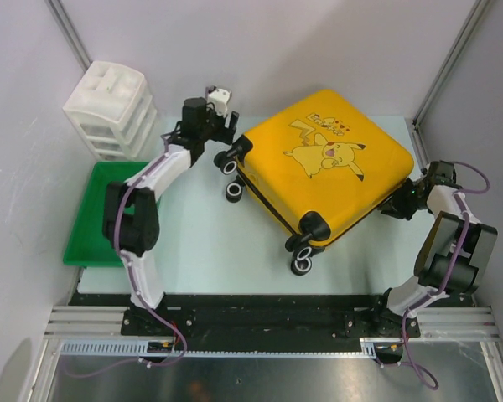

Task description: Open, take out, and arrange the luggage

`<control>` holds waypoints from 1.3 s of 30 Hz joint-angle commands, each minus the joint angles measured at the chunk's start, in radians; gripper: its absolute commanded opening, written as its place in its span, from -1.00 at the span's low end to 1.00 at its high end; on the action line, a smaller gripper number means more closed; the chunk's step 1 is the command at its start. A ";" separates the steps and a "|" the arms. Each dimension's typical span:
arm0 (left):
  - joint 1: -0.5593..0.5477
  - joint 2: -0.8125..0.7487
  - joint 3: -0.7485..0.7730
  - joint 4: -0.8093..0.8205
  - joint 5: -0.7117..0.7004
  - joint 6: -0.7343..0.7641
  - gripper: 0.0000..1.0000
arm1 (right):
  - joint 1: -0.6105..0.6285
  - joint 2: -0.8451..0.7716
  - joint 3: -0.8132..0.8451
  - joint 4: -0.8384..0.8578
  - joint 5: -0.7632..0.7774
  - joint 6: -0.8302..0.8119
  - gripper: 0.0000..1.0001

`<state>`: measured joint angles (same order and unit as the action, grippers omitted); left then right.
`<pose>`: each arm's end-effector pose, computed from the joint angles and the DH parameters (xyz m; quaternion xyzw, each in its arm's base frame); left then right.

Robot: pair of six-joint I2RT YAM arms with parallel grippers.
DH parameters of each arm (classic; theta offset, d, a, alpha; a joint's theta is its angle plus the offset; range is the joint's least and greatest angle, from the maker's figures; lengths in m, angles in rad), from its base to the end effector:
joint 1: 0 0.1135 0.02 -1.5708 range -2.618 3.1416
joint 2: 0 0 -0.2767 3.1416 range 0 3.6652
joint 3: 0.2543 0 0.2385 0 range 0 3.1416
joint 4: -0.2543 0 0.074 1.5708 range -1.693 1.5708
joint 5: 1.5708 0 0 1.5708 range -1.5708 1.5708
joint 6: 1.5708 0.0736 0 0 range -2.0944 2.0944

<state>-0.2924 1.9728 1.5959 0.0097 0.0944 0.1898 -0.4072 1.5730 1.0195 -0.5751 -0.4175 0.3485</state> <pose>0.4791 -0.1515 0.2861 0.2225 0.7932 -0.0678 0.5628 0.2955 -0.0950 0.1922 0.3099 0.9039 0.1958 0.2204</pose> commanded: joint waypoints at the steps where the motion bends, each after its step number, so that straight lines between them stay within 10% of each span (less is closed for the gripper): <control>1: 0.079 -0.280 -0.077 0.001 0.107 -0.168 0.70 | 0.053 0.031 0.005 0.144 -0.056 0.078 -0.54; 10: 0.142 -0.908 -0.788 0.003 0.487 -0.226 0.71 | 0.033 0.001 0.016 0.141 -0.171 0.028 -0.26; 15: -0.049 -1.035 -0.978 -0.002 0.574 -0.338 0.74 | -0.016 -0.140 0.141 -0.071 -0.346 -0.426 0.56; 19: -0.158 -1.020 -1.034 -0.002 0.538 -0.484 0.74 | 0.048 -0.330 0.192 -0.212 -0.405 -0.904 0.86; 28: -0.290 -1.003 -1.143 0.177 0.438 -0.574 0.84 | 0.613 -0.574 0.197 -0.390 -0.314 -1.503 0.86; 39: -0.361 -1.060 -1.208 0.223 0.311 -0.464 0.94 | 1.200 -0.501 0.197 -0.543 -0.025 -1.665 0.95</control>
<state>-0.6292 0.9443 0.4217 0.1673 0.4824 -0.2962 0.6579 1.0645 1.2057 -1.0554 -0.5644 -1.2377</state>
